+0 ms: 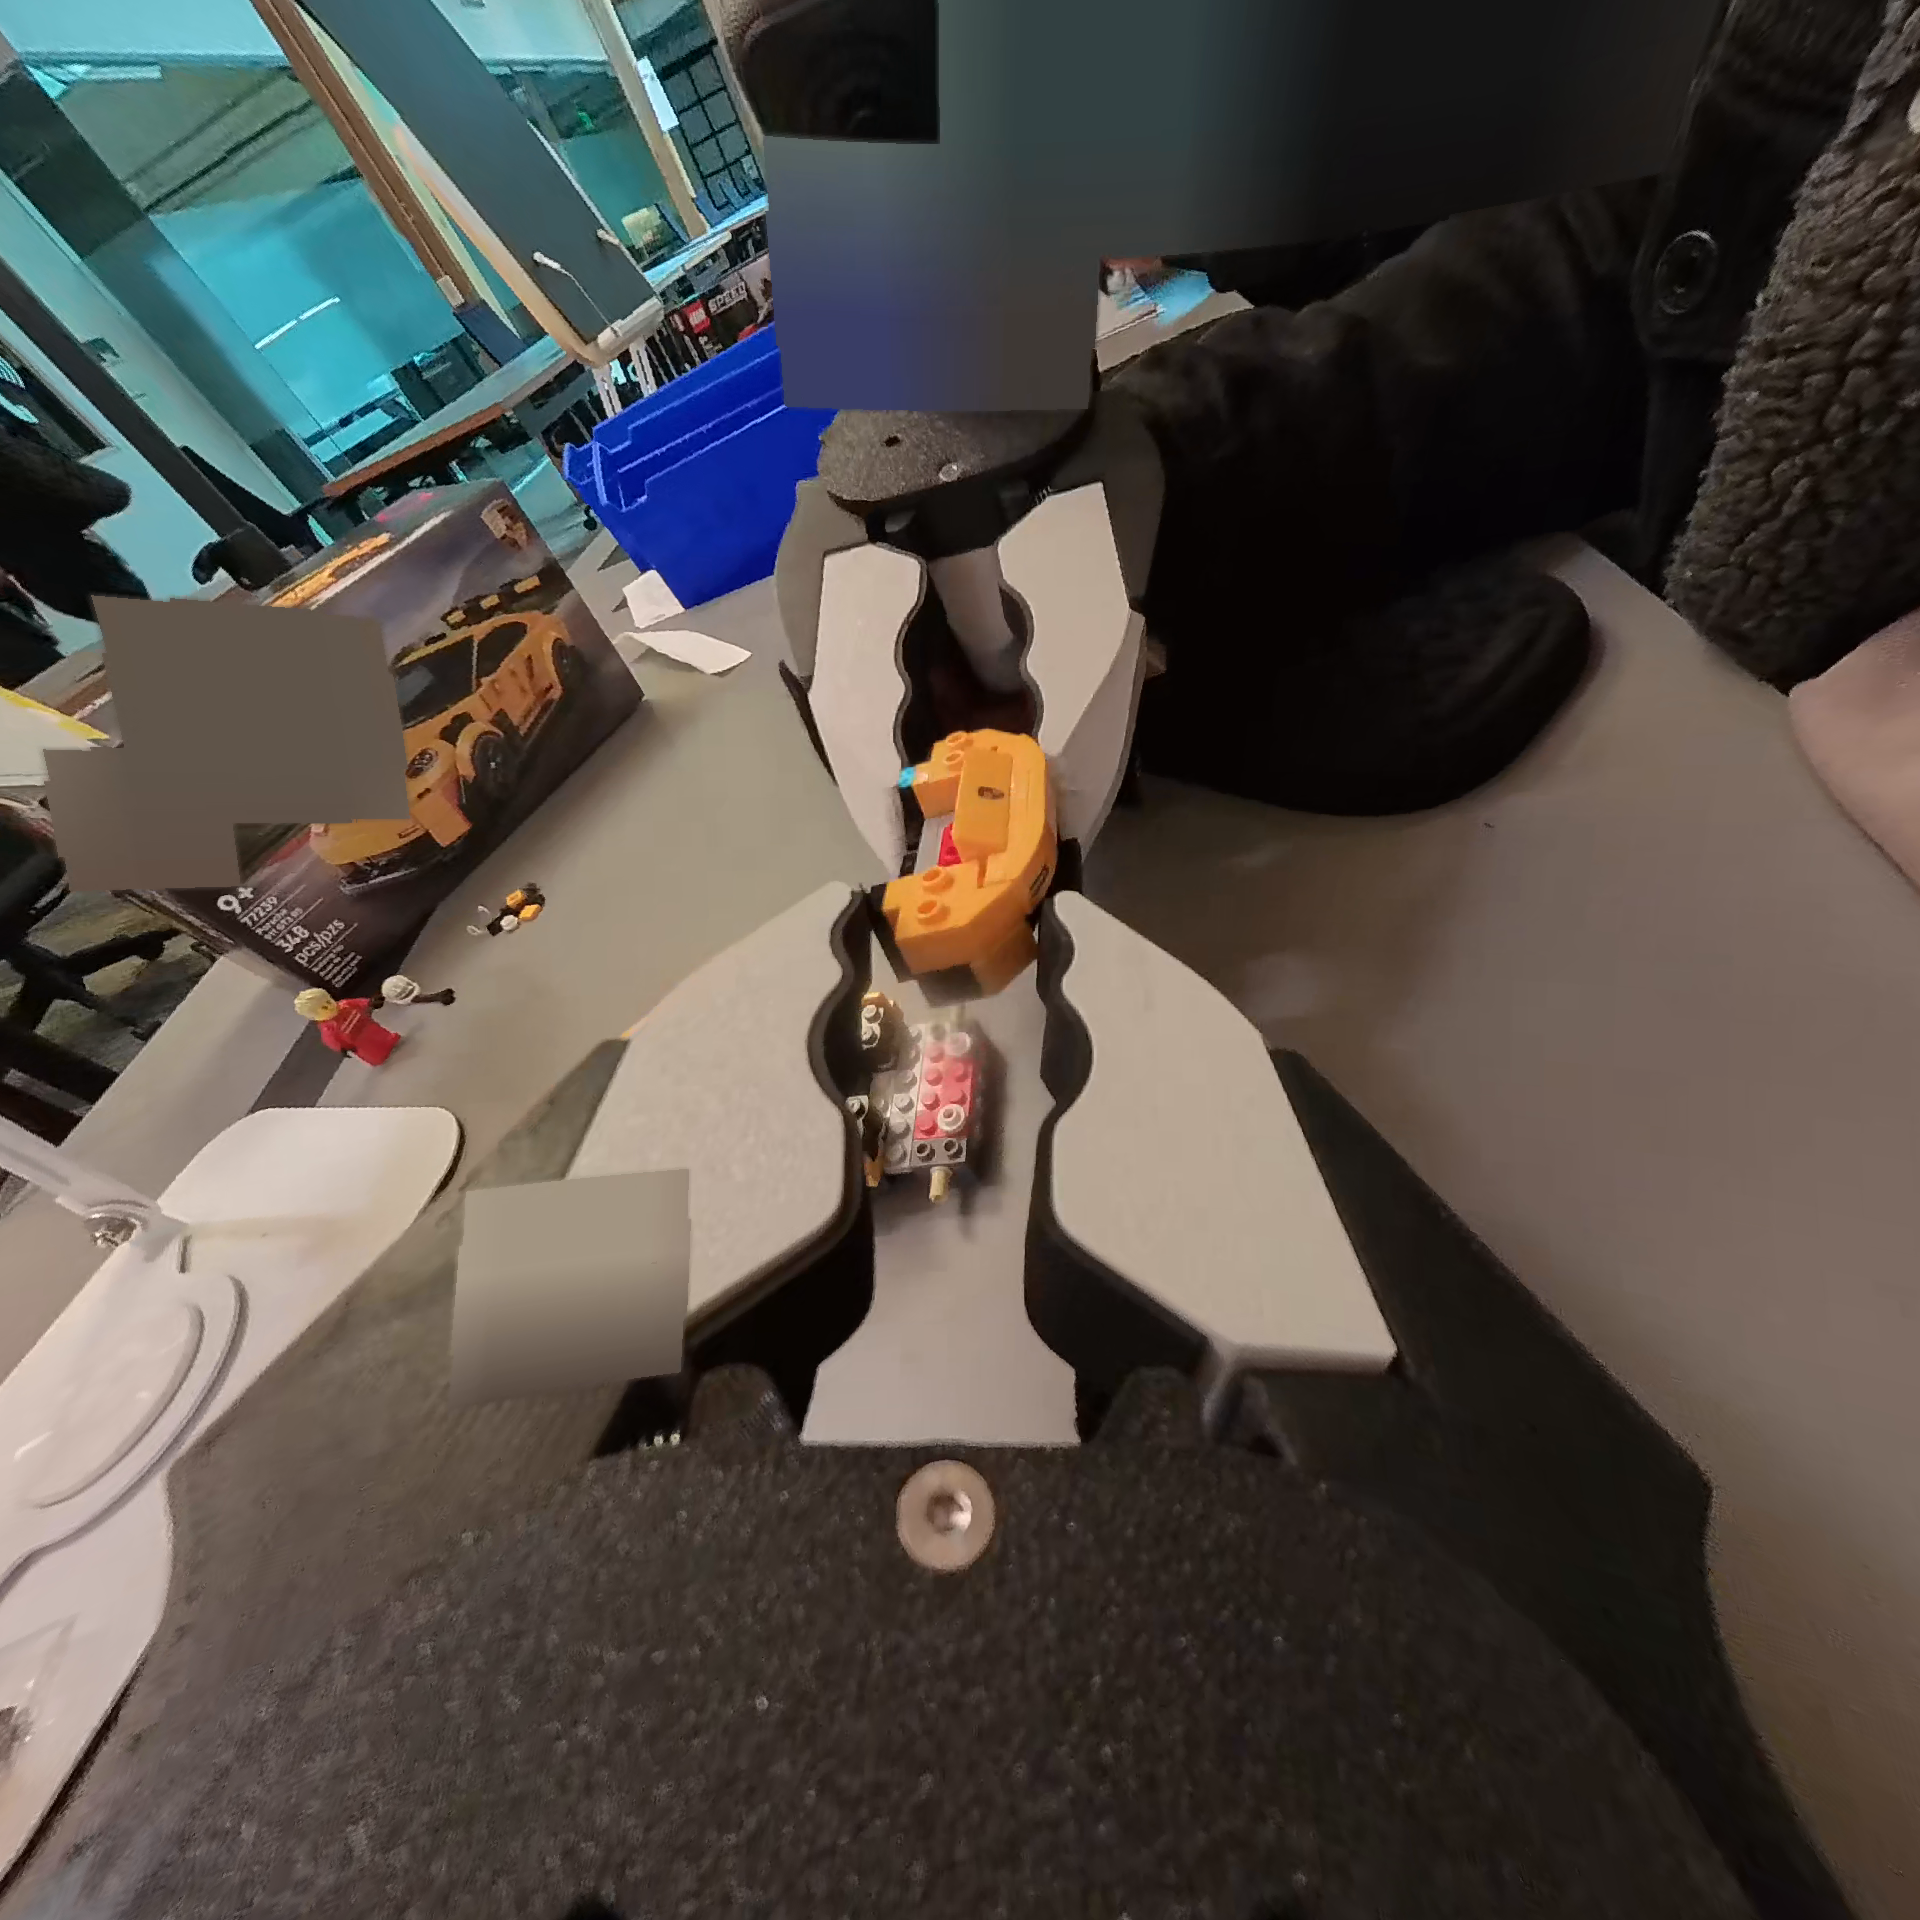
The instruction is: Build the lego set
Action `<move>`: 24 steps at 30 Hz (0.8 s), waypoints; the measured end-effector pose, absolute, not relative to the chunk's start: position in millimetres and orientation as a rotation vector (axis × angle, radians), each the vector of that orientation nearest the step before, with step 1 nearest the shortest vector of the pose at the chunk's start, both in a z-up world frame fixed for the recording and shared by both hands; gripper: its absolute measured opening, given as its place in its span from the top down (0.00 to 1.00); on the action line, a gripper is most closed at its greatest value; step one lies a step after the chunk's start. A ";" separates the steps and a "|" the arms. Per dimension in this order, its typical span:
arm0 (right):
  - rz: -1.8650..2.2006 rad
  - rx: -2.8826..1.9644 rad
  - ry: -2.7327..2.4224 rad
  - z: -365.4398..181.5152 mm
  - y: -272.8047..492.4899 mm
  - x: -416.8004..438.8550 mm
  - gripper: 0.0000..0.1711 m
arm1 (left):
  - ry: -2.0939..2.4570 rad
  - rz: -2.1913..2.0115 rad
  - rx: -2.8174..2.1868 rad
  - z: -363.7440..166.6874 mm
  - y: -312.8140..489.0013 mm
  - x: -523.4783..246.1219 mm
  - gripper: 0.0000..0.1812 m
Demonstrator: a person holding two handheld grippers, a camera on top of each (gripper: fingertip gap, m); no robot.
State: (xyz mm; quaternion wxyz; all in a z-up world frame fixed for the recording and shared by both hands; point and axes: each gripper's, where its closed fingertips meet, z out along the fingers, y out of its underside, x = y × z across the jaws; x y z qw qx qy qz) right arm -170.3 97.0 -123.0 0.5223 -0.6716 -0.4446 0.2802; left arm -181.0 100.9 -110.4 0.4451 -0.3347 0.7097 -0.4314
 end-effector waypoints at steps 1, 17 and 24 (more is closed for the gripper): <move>0.665 -1.598 -1.065 -122.2 97.0 -169.9 0.83 | 1.758 -1.068 -0.835 -110.5 101.2 -180.6 0.83; 0.545 -1.482 -1.128 -116.9 94.1 -170.6 0.84 | 1.782 -1.223 -0.931 -115.3 96.0 -182.1 0.83; 0.440 -1.433 -1.177 -115.9 93.0 -171.1 0.84 | 1.790 -1.217 -0.912 -115.2 93.9 -183.3 0.83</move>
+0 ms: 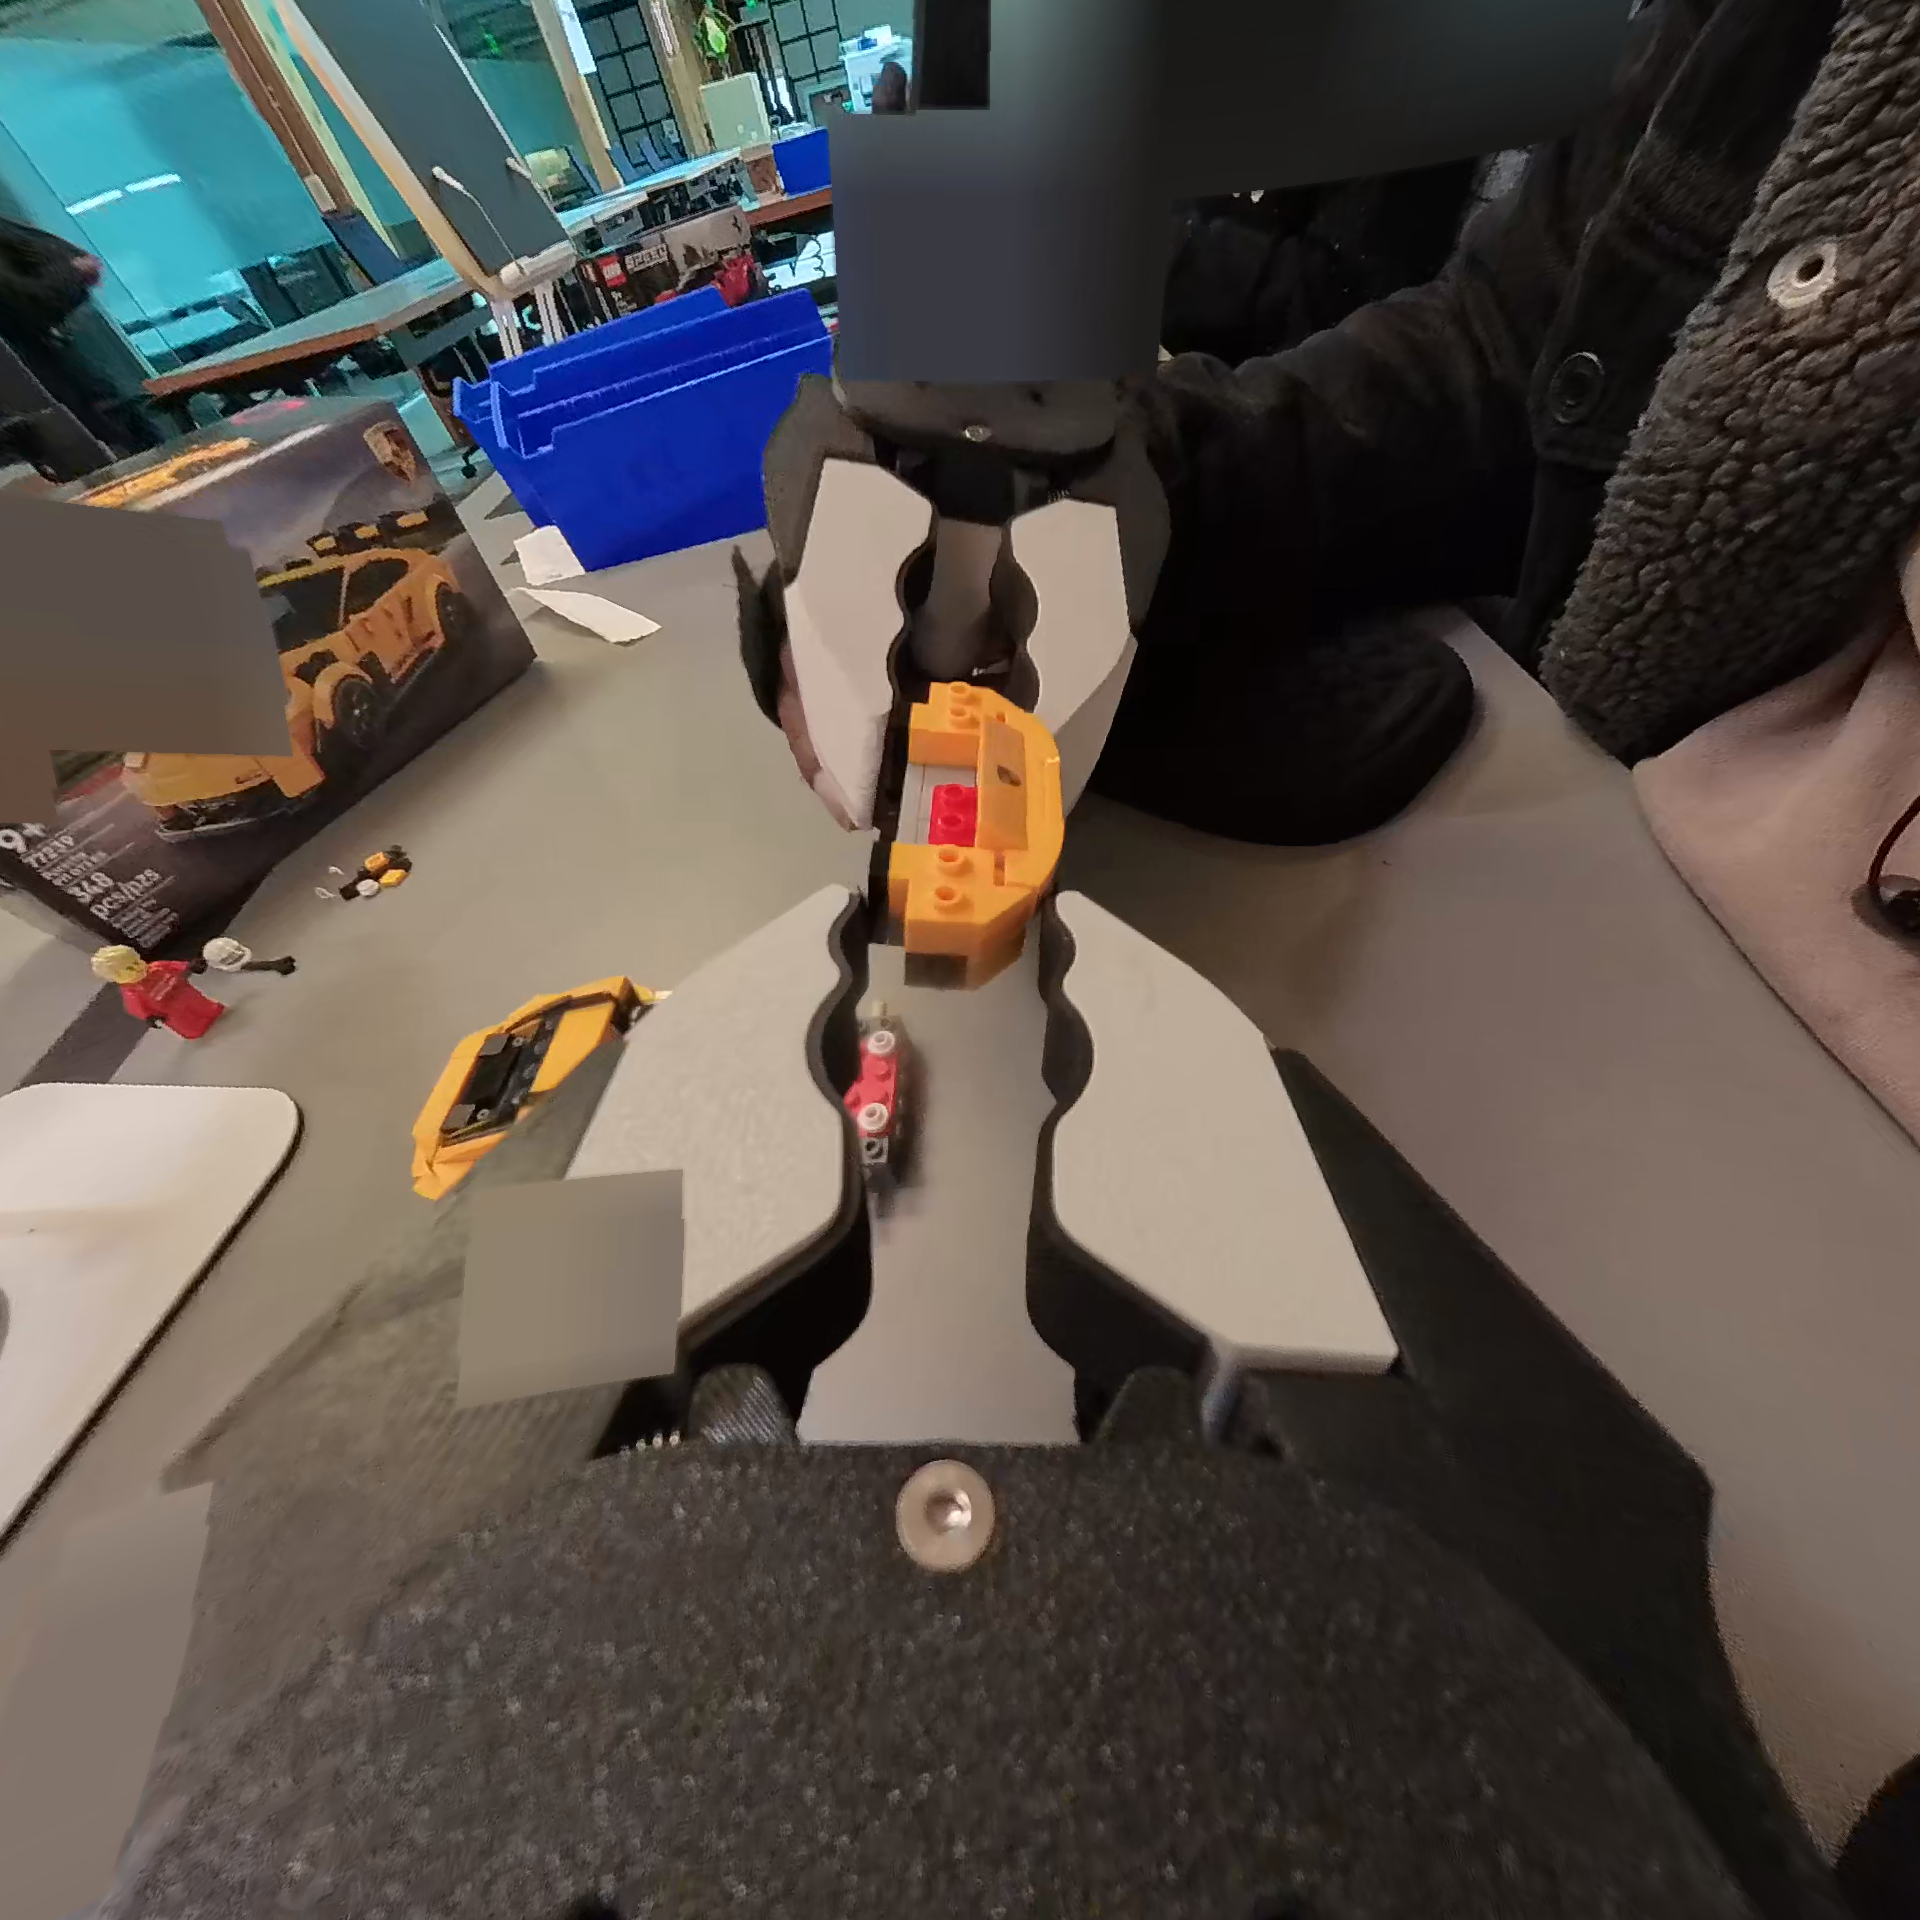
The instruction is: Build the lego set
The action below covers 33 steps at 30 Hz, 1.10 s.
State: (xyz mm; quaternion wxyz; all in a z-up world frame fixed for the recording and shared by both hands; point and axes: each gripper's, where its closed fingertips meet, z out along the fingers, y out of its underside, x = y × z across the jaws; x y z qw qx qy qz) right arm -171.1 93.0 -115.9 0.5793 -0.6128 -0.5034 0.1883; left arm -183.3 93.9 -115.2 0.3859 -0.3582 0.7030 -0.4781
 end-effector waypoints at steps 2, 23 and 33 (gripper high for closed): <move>0.383 -1.410 -1.194 -114.0 93.1 -171.5 0.84 | 1.783 -1.180 -0.873 -113.2 94.2 -183.8 0.83; 0.277 -1.422 -1.230 -117.7 95.4 -170.3 0.84 | 1.801 -1.087 -0.826 -115.5 96.1 -185.4 0.84; 0.333 -1.483 -1.221 -125.9 96.3 -169.0 0.84 | 1.829 -1.134 -0.909 -124.1 97.5 -184.7 0.83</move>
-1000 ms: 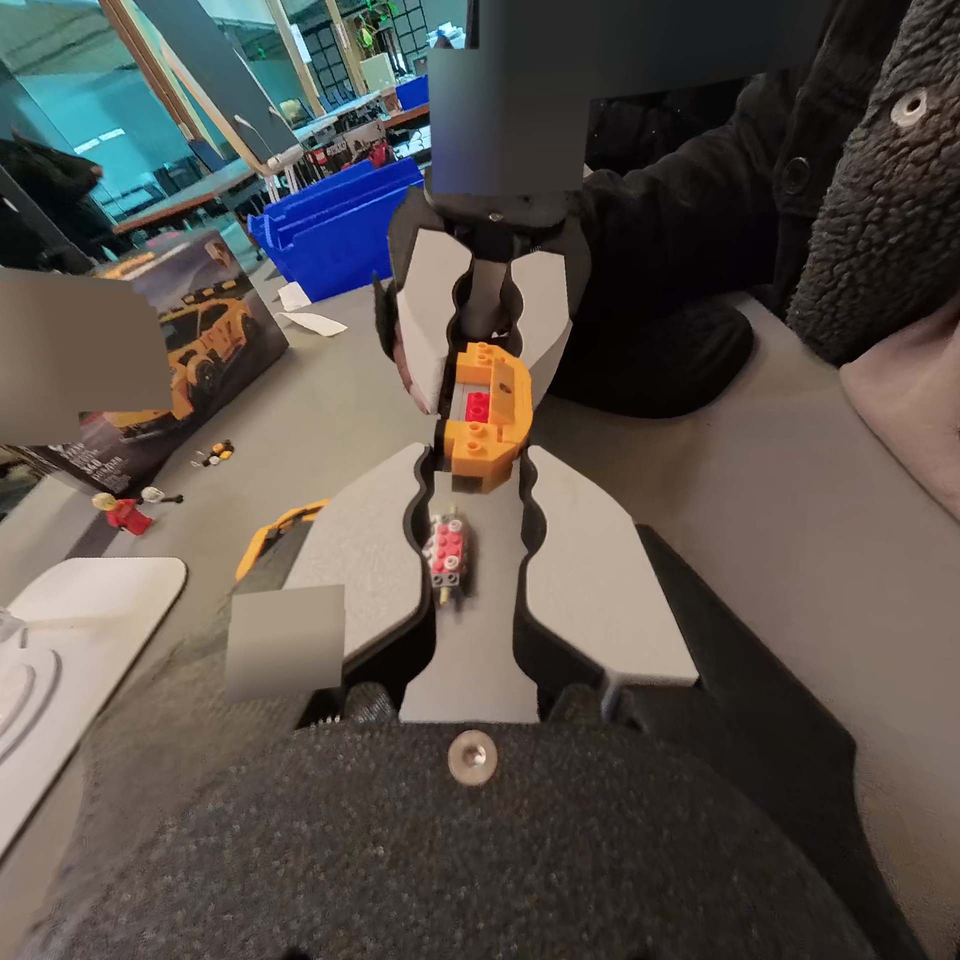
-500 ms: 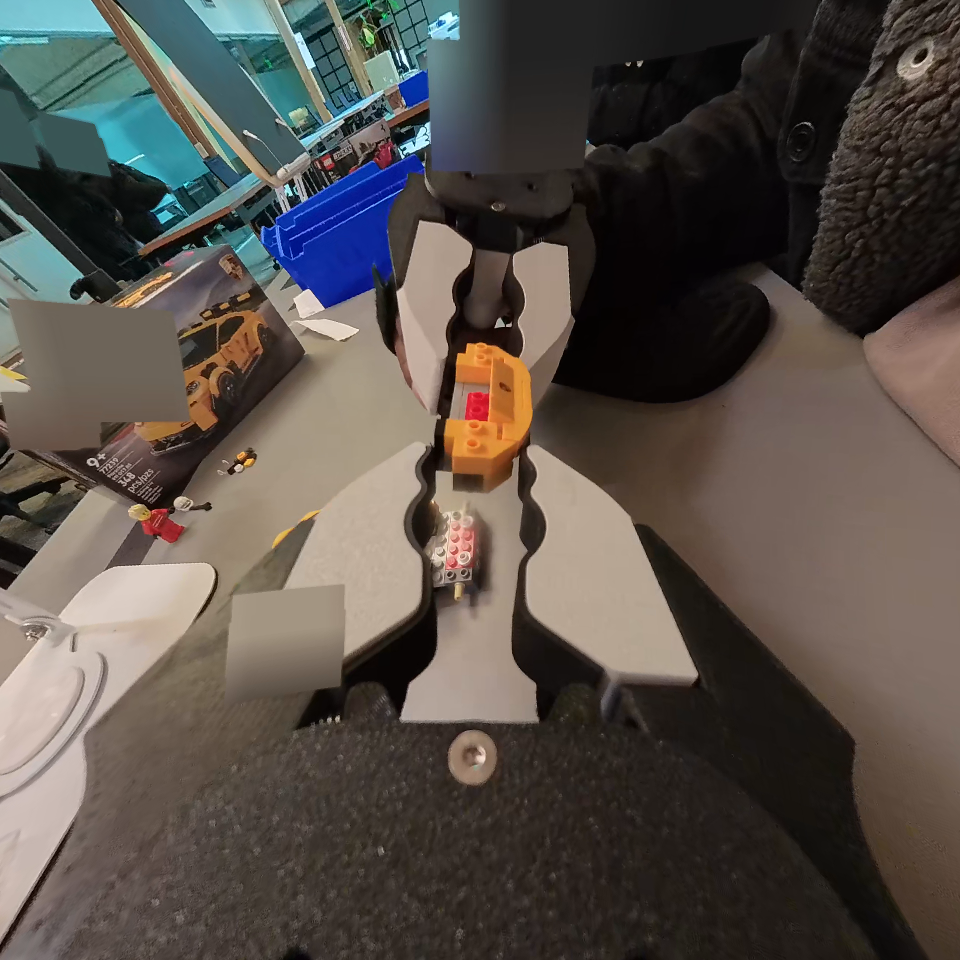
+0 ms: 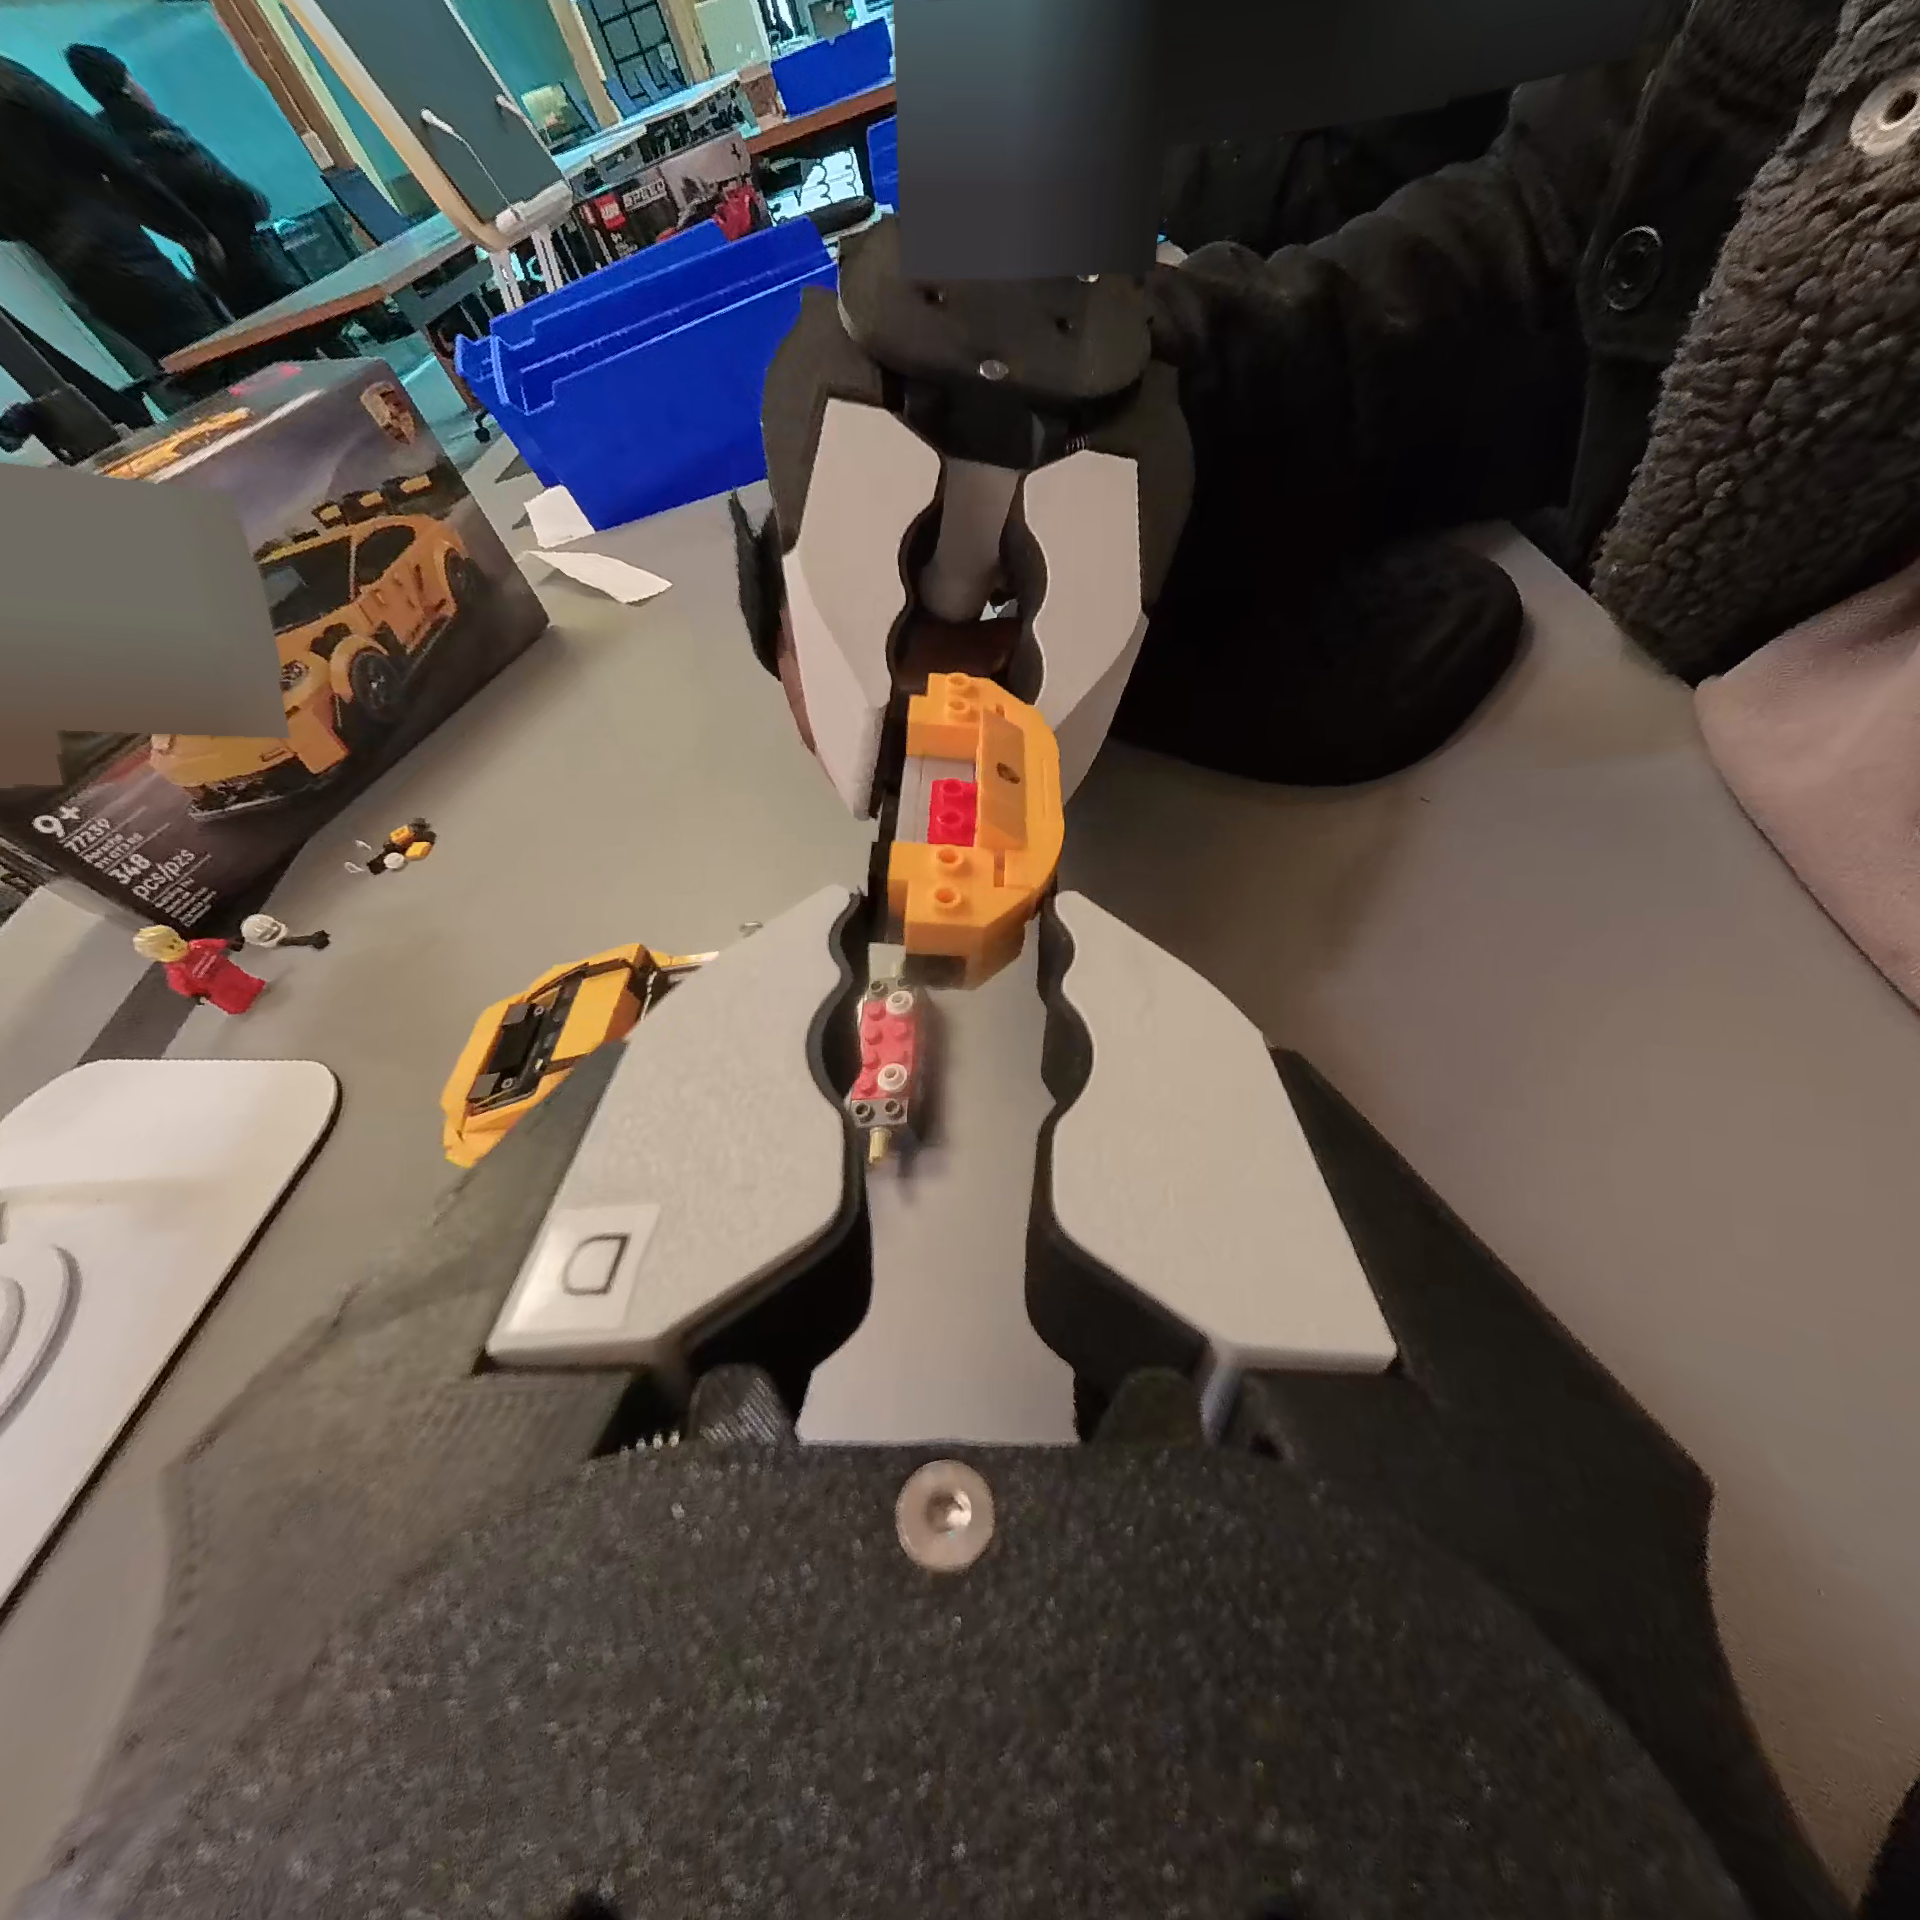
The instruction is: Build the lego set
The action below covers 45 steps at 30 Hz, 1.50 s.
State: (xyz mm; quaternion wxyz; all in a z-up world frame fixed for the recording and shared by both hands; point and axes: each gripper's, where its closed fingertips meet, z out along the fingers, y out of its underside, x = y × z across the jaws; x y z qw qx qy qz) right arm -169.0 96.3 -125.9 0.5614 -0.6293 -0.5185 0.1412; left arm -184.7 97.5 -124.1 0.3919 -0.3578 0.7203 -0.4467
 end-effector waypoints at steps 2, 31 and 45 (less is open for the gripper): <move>0.340 -1.489 -1.221 -126.8 96.2 -168.8 0.84 | 1.832 -1.136 -0.913 -124.6 97.4 -184.7 0.83; 0.348 -1.578 -1.175 -139.3 104.7 -161.2 0.84 | 1.847 -1.064 -0.998 -135.2 107.1 -179.7 0.83; 0.435 -1.673 -1.082 -141.9 111.5 -155.2 0.85 | 1.781 -1.317 -1.311 -135.0 112.6 -177.4 0.83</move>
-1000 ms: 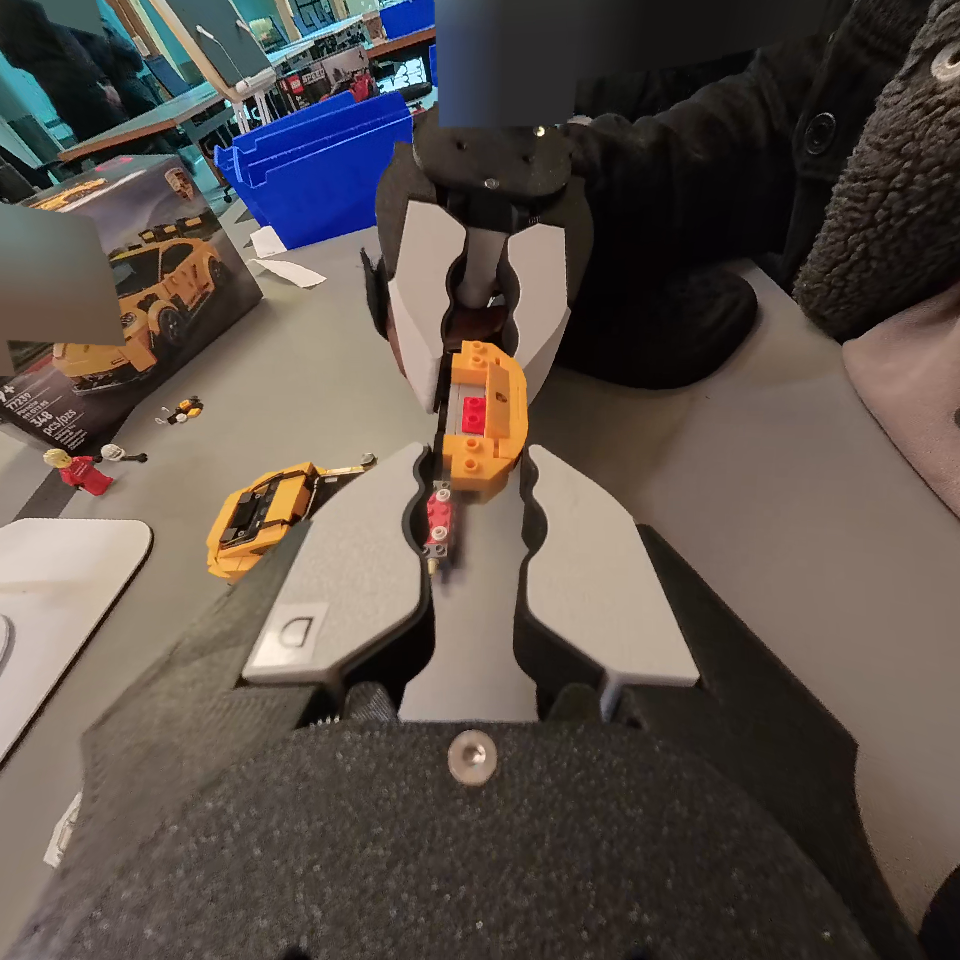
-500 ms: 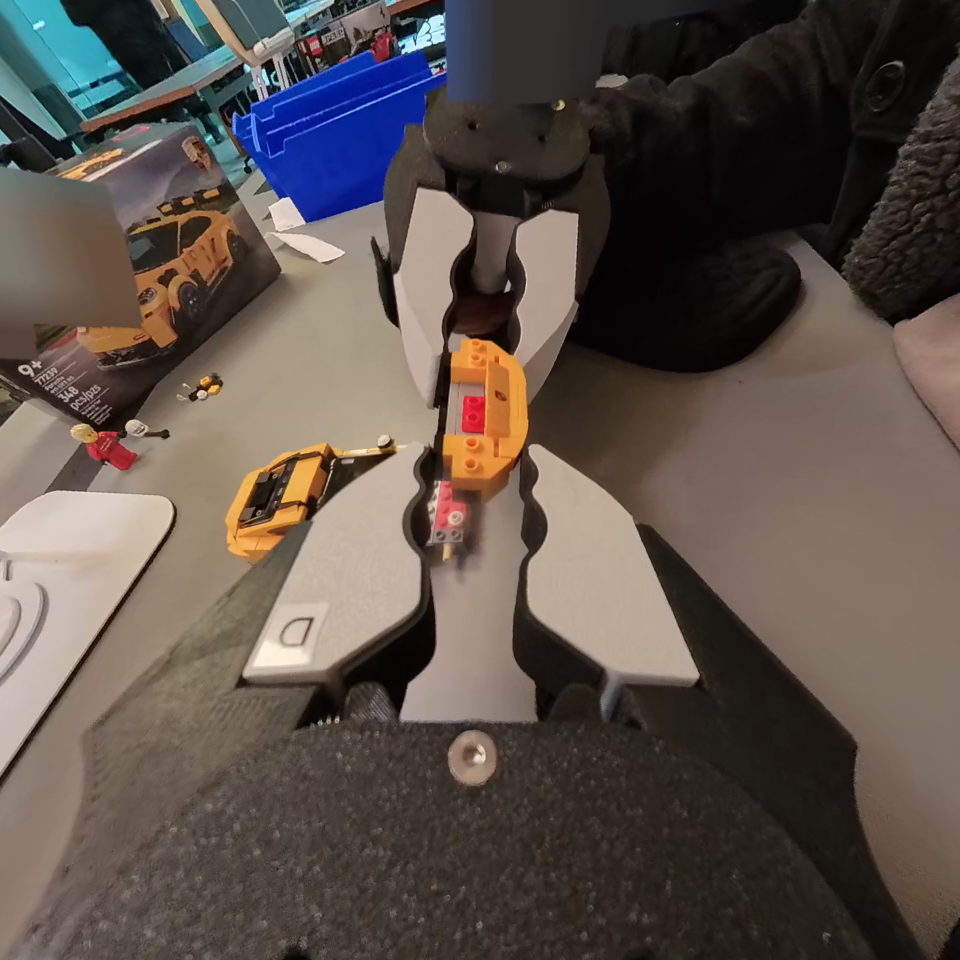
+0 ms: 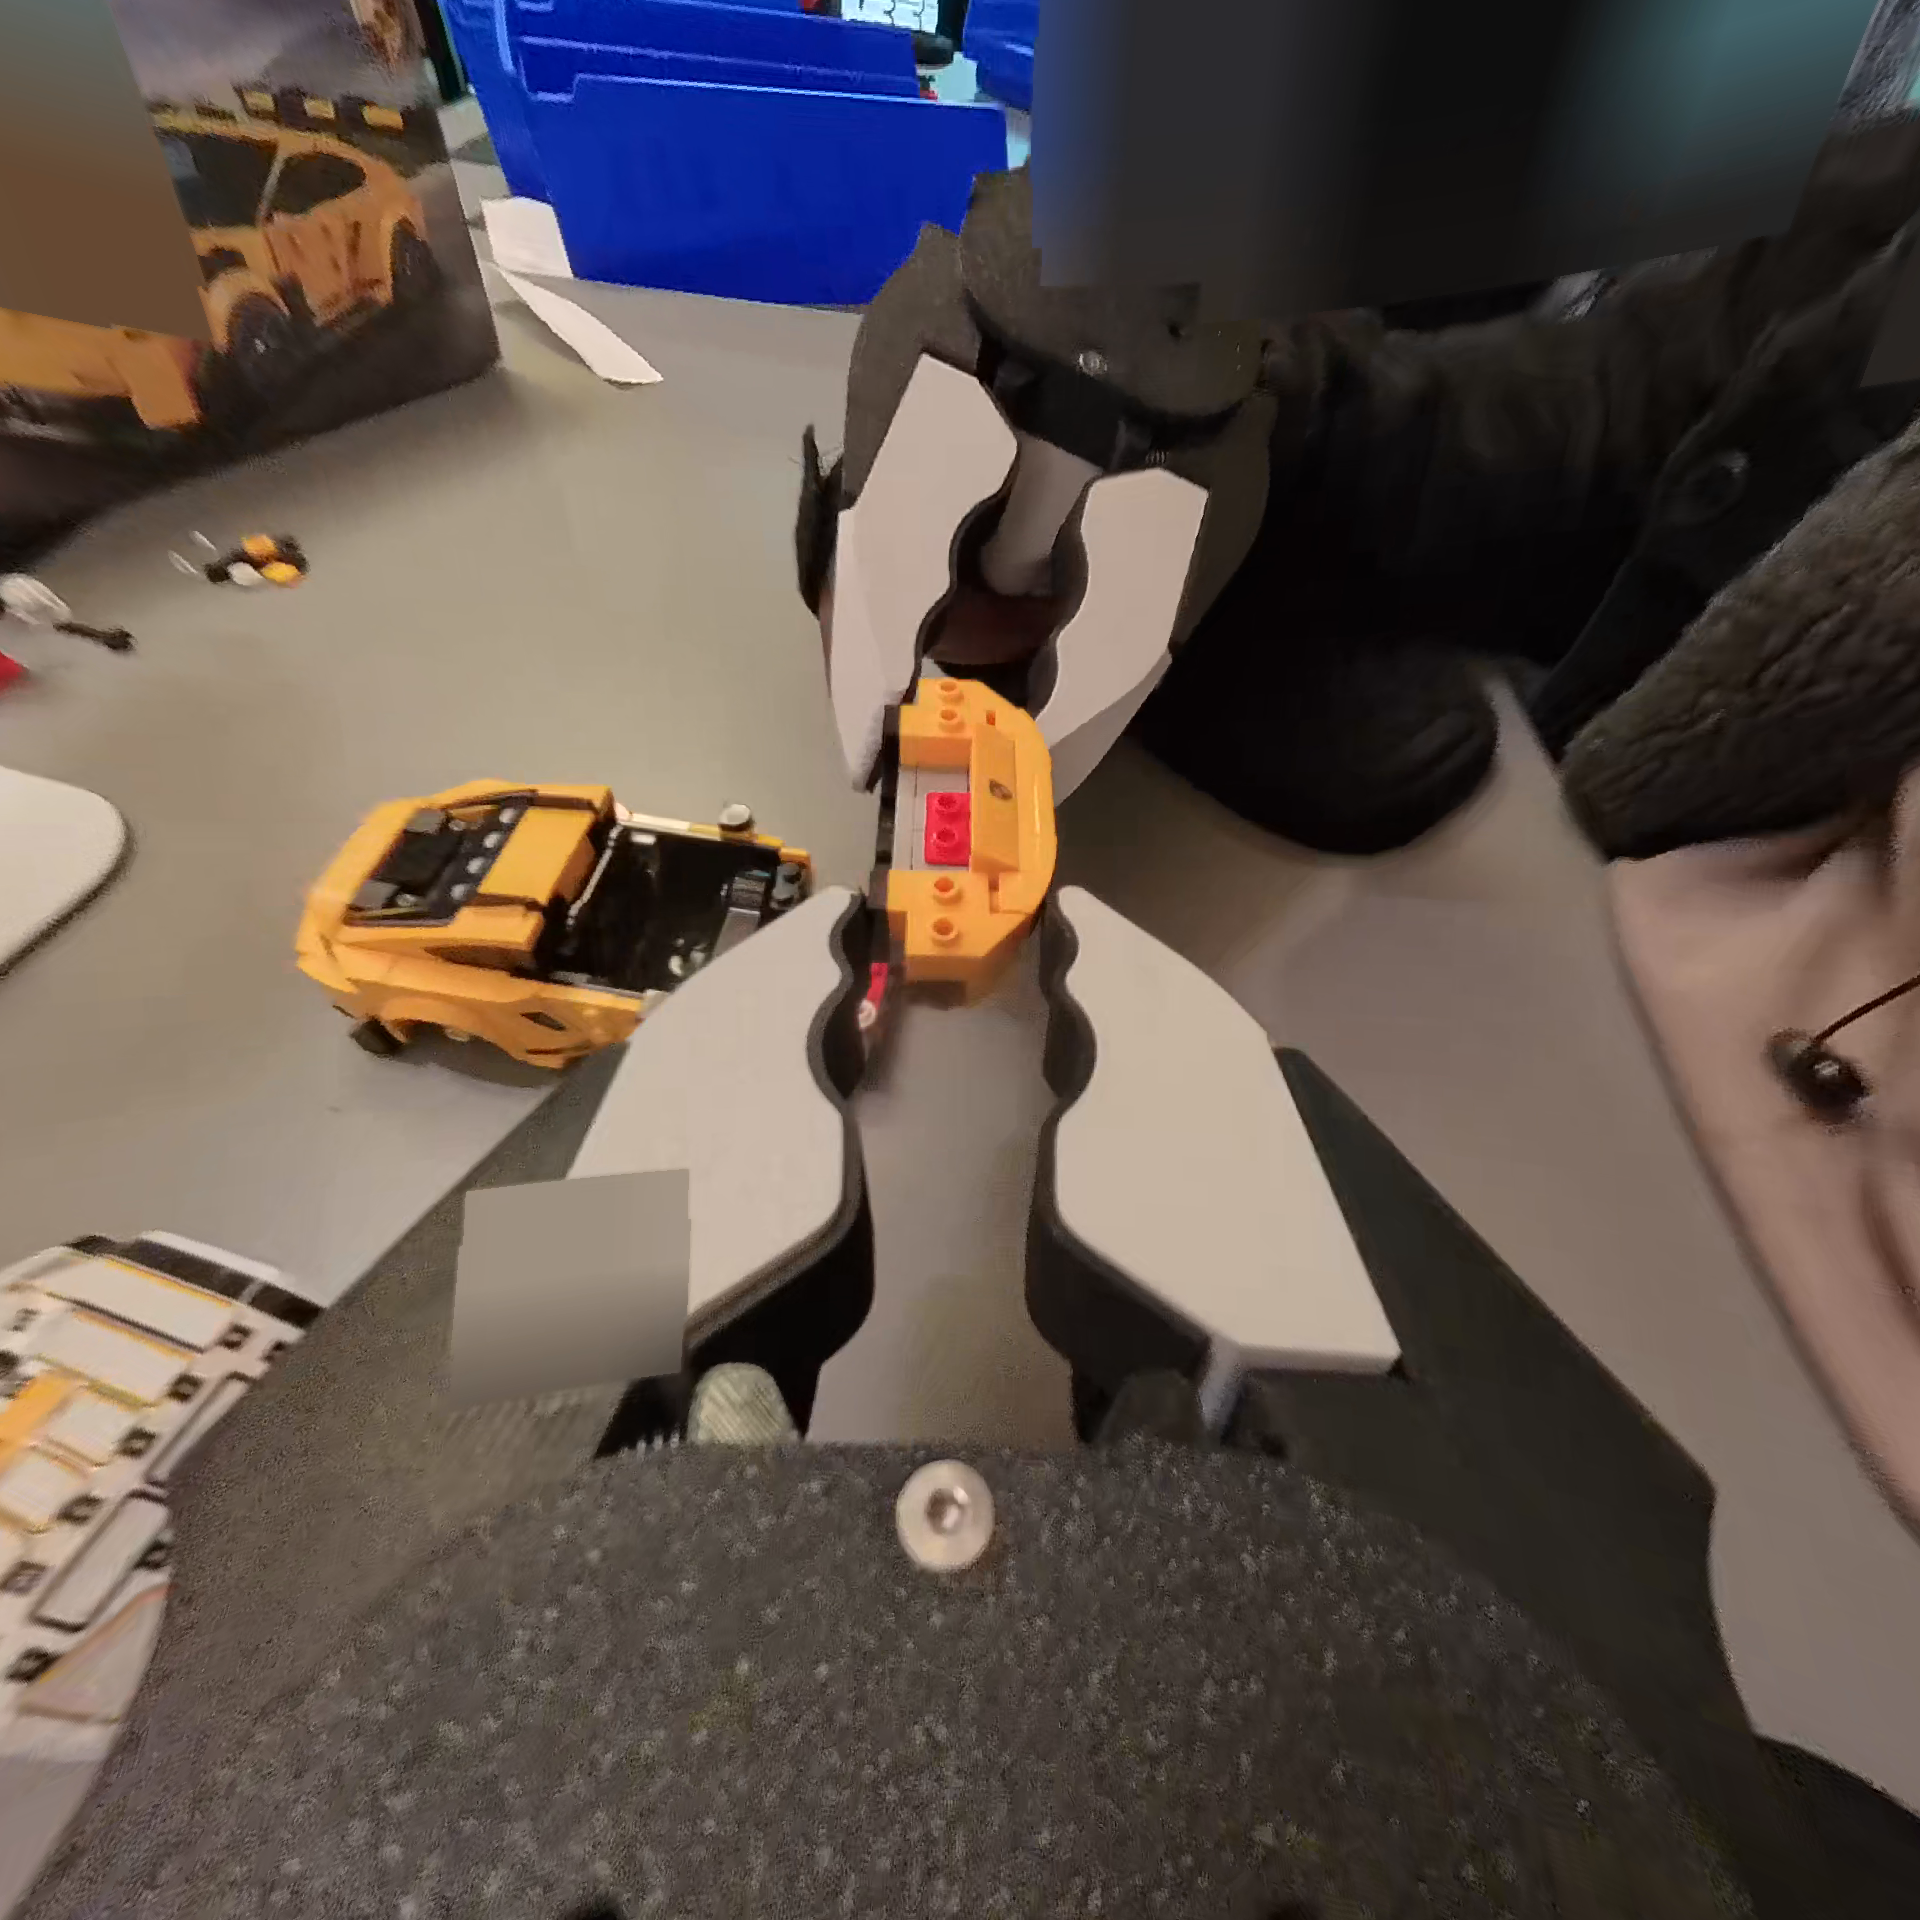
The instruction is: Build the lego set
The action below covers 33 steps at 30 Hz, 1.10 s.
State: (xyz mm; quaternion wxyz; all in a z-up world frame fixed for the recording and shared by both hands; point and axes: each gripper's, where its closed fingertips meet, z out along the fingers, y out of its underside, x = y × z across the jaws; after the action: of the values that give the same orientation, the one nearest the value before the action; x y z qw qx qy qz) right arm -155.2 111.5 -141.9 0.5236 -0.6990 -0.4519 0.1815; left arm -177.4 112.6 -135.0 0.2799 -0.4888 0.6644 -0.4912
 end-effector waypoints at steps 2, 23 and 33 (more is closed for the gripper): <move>0.487 -1.685 -1.060 -139.3 110.4 -155.6 0.85 | 1.765 -1.388 -1.356 -133.5 111.3 -177.7 0.83; 0.631 -1.737 -1.013 -138.5 108.1 -156.4 0.89 | 1.651 -1.768 -1.611 -127.3 105.8 -180.5 0.83; 0.577 -1.748 -1.033 -144.3 110.2 -154.3 0.89 | 1.663 -1.714 -1.608 -132.3 108.1 -179.8 0.83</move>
State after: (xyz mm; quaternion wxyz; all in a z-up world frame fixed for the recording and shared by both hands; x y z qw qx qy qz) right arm -154.3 110.2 -144.3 0.4929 -0.7205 -0.4260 0.2377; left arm -179.8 108.1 -132.3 0.1312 -0.5536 0.5727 -0.5902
